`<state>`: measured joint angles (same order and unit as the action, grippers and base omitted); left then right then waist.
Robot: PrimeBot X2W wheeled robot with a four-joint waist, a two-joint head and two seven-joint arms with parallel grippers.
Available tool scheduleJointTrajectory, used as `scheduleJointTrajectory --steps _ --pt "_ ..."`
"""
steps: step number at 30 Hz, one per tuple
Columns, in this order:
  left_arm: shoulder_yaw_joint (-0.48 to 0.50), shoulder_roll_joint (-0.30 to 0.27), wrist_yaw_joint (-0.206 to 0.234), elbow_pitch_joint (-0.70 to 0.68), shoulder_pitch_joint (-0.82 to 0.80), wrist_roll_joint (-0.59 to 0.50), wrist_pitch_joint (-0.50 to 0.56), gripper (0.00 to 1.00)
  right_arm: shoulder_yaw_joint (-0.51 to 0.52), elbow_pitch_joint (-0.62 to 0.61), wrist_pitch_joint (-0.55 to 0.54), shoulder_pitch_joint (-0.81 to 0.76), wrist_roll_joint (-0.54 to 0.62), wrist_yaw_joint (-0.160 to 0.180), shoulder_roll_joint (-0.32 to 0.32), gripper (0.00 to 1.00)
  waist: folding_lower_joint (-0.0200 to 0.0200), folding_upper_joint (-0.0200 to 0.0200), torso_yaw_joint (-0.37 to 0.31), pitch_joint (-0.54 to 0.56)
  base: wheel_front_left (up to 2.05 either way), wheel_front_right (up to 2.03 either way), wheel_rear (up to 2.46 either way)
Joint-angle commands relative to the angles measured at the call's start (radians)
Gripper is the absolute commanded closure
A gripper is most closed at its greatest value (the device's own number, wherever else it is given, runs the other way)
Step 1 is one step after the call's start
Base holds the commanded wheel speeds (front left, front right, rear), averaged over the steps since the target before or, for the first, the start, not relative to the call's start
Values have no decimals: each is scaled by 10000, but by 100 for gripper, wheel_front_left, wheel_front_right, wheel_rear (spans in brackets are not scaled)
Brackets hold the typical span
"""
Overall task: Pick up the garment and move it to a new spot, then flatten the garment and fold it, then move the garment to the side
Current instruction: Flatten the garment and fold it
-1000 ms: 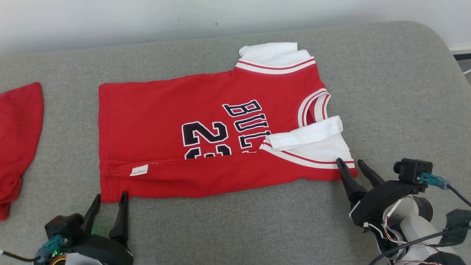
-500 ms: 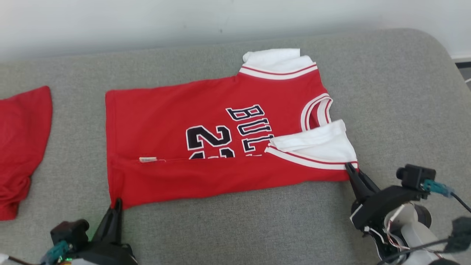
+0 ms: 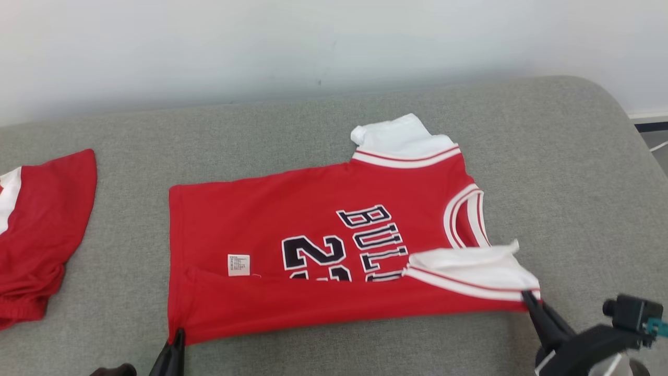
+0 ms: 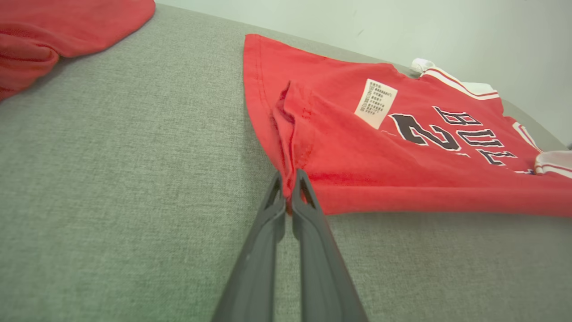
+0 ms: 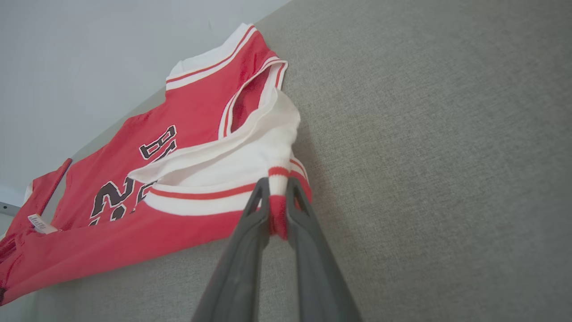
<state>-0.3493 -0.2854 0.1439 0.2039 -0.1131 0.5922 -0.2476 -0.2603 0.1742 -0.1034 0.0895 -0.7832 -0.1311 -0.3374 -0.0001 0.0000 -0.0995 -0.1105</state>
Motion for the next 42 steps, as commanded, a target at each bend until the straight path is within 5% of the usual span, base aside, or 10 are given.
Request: scheduleJointTrajectory --steps 1,16,17,18,19,20,32,42 --pt "26 -109 86 -71 213 102 1 100 132 -161 -160 -271 44 7 -14 100 1 0 0 43 0 0 0" --pt "76 -270 680 -1017 1359 227 206 100 1318 -1789 -1859 -1959 985 7 876 100 1 0 29 294 0 0 0" --pt "85 -254 685 -1002 1358 188 187 75 1367 -1806 -1837 -1972 1115 7 900 100 1 0 50 333 0 0 0" --pt "73 -231 680 -977 1365 186 170 50 1418 -1814 -1781 -2001 1256 7 930 75 1 0 70 368 0 0 0" --pt "60 -206 670 -932 1379 191 150 12 1493 -1802 -1711 -2019 1361 7 997 17 1 0 82 407 0 0 0" --pt "44 -178 662 -893 1397 197 140 0 1574 -1792 -1622 -2005 1468 7 1066 0 1 0 87 432 0 0 0" --pt "398 -37 728 -1005 1371 -128 -112 0 1488 -2167 -245 -1531 2258 7 1268 0 1 0 110 637 0 0 0" --pt "1559 601 791 -2049 1705 -1856 -170 0 724 -2162 1613 -1284 3581 7 1026 0 1 0 238 747 0 0 0"
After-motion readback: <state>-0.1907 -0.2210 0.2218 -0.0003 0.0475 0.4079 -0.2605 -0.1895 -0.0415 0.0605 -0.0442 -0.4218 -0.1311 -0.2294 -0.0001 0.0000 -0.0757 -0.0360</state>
